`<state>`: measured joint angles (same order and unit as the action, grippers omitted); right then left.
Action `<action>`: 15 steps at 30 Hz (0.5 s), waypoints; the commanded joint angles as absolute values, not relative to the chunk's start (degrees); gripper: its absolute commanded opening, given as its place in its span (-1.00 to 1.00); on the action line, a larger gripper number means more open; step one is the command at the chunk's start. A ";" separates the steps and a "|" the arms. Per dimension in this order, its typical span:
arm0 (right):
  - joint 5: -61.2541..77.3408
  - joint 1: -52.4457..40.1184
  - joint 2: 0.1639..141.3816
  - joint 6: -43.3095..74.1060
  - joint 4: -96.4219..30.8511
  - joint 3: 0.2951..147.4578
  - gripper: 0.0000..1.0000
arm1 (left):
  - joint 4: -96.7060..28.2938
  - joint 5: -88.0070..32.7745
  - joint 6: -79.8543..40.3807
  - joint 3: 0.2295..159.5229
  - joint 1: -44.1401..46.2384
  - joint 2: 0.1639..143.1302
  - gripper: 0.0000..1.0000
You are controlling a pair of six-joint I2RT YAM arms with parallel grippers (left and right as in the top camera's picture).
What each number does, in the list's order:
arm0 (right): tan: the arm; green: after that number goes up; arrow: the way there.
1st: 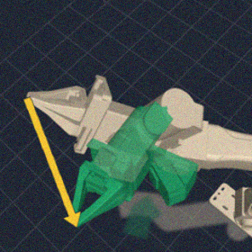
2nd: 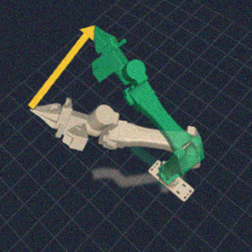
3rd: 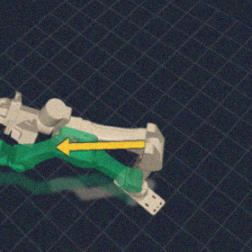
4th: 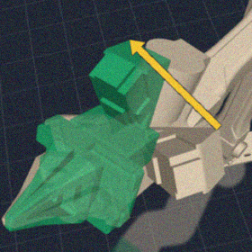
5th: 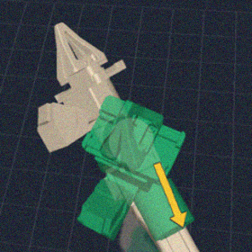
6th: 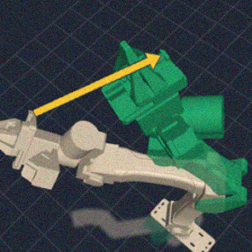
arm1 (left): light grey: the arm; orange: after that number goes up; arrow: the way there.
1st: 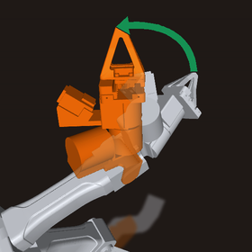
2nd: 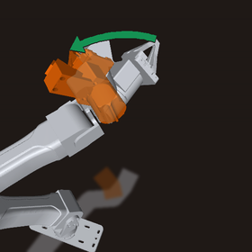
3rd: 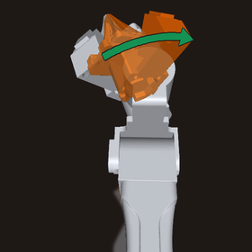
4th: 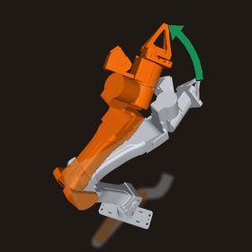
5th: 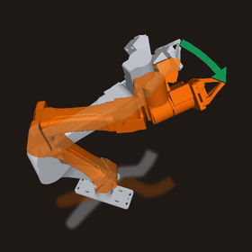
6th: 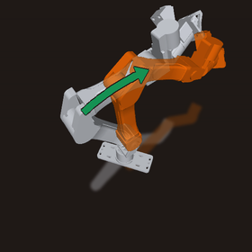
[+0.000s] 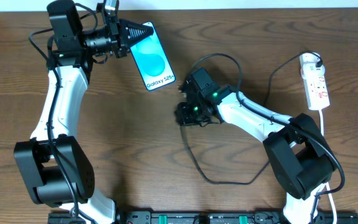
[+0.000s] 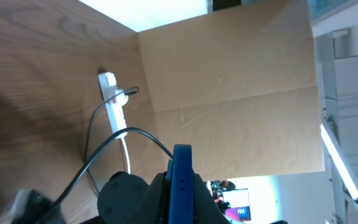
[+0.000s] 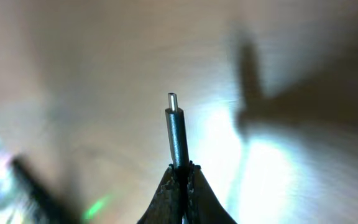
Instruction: Plug charger to phone and switch on socket
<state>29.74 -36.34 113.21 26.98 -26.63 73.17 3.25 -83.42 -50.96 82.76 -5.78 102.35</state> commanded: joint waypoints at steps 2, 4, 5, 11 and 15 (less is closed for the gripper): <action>56.90 -36.07 113.58 16.53 -21.06 74.04 -0.98 | 5.69 -89.41 -50.65 82.94 -6.42 102.56 -0.85; 61.69 -36.07 113.58 16.16 -18.50 74.04 -0.98 | 6.81 -89.08 -51.29 82.94 -7.01 102.54 -0.85; 64.79 -36.07 113.58 15.29 -16.91 74.04 -0.98 | 7.18 -88.07 -51.94 82.94 -7.57 102.54 -0.85; 72.29 -35.97 113.58 15.18 -11.35 74.04 -0.98 | 7.44 -85.38 -52.97 82.94 -9.76 102.54 -0.85; 72.47 -35.64 113.58 16.27 -10.90 74.04 -0.98 | 9.10 -81.93 -55.59 82.94 -11.88 102.54 -0.85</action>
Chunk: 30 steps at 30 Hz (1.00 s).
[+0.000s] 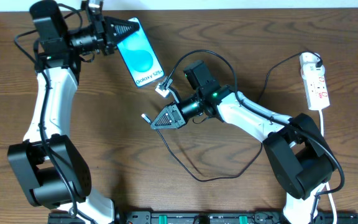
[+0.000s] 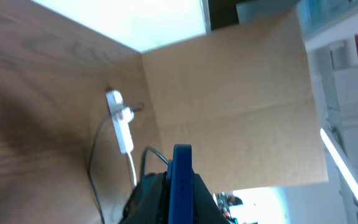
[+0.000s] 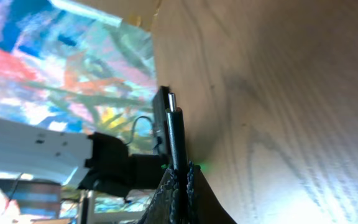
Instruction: Plug charger to phone and switch on socket
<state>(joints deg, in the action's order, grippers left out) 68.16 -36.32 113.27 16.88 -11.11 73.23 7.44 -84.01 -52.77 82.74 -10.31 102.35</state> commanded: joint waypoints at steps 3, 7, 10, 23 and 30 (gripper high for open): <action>73.73 -34.89 113.58 16.34 -10.63 74.04 -0.98 | 12.73 -81.78 -58.08 82.94 -12.95 102.54 -0.85; 75.83 -33.67 113.58 19.92 -7.73 74.04 -0.98 | 17.69 -81.34 -62.28 82.94 -13.74 102.54 -0.85; 77.12 -32.56 113.58 25.98 -2.63 74.04 -0.98 | 22.26 -80.64 -66.04 82.94 -14.15 102.54 -0.85; 81.95 -30.61 113.58 52.82 27.16 74.04 -0.98 | 37.19 -76.23 -80.29 82.96 -16.34 102.54 -0.85; 82.41 -30.02 113.58 74.43 52.64 74.04 -0.98 | 38.26 -78.46 -82.21 82.96 -17.41 102.54 -0.85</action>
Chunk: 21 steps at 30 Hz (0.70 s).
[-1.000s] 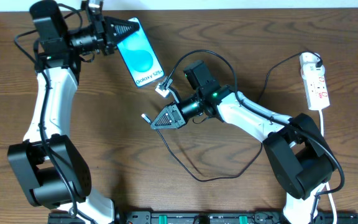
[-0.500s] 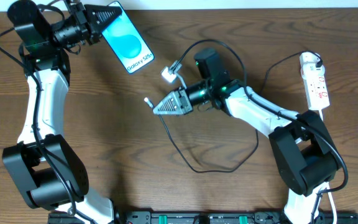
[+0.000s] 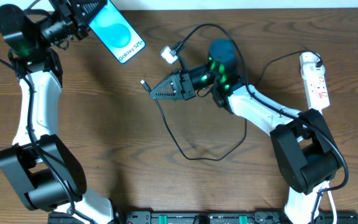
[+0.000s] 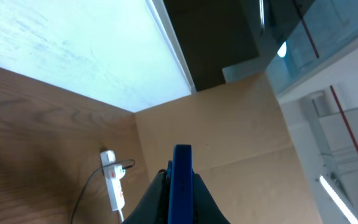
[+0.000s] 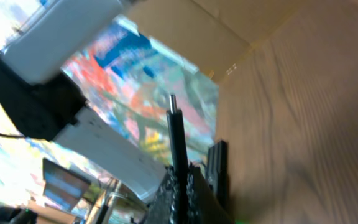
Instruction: Plug charger to phone and switch on socket
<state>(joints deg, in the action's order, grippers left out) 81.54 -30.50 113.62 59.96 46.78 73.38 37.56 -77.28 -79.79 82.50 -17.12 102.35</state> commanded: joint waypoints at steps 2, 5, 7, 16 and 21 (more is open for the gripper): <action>81.91 -29.98 113.58 79.20 57.95 74.04 -0.98 | 38.26 -79.20 -82.24 82.96 -17.41 102.54 -0.85; 80.55 -29.91 113.58 84.09 62.87 74.04 -0.98 | 38.26 -81.03 -82.21 82.96 -17.28 102.54 -0.85; 79.92 -29.93 113.58 85.56 63.68 74.04 -0.98 | 38.26 -82.26 -82.19 82.96 -17.17 102.54 -0.85; 76.42 -29.93 113.58 86.78 63.70 74.04 -0.98 | 38.28 -83.57 -81.43 82.94 -16.08 102.54 -0.85; 75.05 -29.93 113.58 87.39 63.70 74.04 -0.98 | 38.26 -83.15 -80.62 82.94 -15.88 102.56 -0.85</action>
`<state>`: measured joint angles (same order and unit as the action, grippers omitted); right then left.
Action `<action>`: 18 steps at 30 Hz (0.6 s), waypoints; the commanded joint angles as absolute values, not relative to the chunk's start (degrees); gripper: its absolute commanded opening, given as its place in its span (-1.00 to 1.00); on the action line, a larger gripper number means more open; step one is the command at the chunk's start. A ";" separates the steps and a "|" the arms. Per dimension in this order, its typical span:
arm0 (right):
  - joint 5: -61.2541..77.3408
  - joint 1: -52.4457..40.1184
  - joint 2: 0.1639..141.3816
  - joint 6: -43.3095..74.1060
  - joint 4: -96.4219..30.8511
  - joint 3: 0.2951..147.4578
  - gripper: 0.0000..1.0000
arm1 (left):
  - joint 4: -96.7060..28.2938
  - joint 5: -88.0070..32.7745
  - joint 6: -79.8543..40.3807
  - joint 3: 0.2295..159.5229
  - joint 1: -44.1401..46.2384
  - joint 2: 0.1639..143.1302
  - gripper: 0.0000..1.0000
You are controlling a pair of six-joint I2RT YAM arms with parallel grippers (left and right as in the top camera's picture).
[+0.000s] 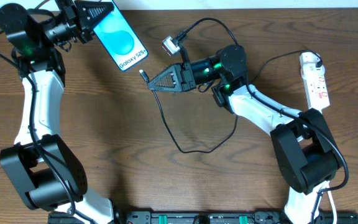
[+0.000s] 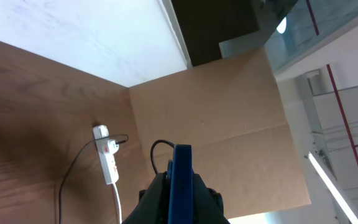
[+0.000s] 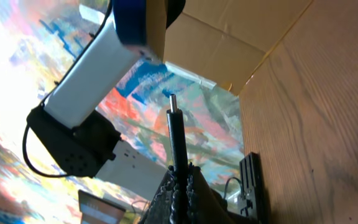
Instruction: Plug charger to phone and switch on socket
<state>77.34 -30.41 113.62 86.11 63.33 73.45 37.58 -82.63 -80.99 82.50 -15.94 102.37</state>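
Observation:
The blue phone is held up above the table's far left, screen up, with my left gripper shut on its top end; the left wrist view shows it edge-on. My right gripper is shut on the charger plug, whose tip points at the phone's bottom edge from a short gap. The right wrist view shows the plug upright between the fingers. The black cable loops over the table. The white socket strip lies at the far right.
A white USB adapter hangs on the cable above the right gripper. A cardboard wall stands behind the socket strip. The wooden table lies below both raised arms.
My right gripper with the plug has shifted up and slightly right, closer to the phone's bottom edge. The left gripper has brought the phone slightly right and down. The cable loop has shifted.
At first my right gripper was low at the table's centre, shut on the plug, while the left held the phone at the far left. Then the right gripper was raised, pointing left. Both arms then stood higher, and now the plug tip is near the phone's bottom edge.

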 commanded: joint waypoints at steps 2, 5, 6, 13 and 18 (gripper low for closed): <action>74.67 -29.93 113.58 87.39 63.90 74.04 -0.98 | 38.26 -82.91 -79.81 82.94 -15.90 102.56 -0.85; 74.74 -29.93 113.58 87.42 64.99 74.04 -0.98 | 38.24 -82.43 -78.43 82.94 -15.90 102.56 -0.85; 74.72 -29.93 113.58 87.42 64.97 74.04 -0.98 | 38.24 -82.28 -78.06 82.94 -15.88 102.56 -0.85; 74.72 -29.93 113.58 87.39 64.97 74.04 -0.98 | 38.24 -80.97 -77.82 82.94 -15.88 102.56 -0.85; 74.72 -29.93 113.58 87.39 64.95 74.04 -0.98 | 38.19 -80.99 -77.82 82.94 -15.88 102.56 -0.85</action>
<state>75.96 -30.39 113.62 86.91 64.58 73.45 37.58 -81.89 -78.17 82.50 -15.97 102.37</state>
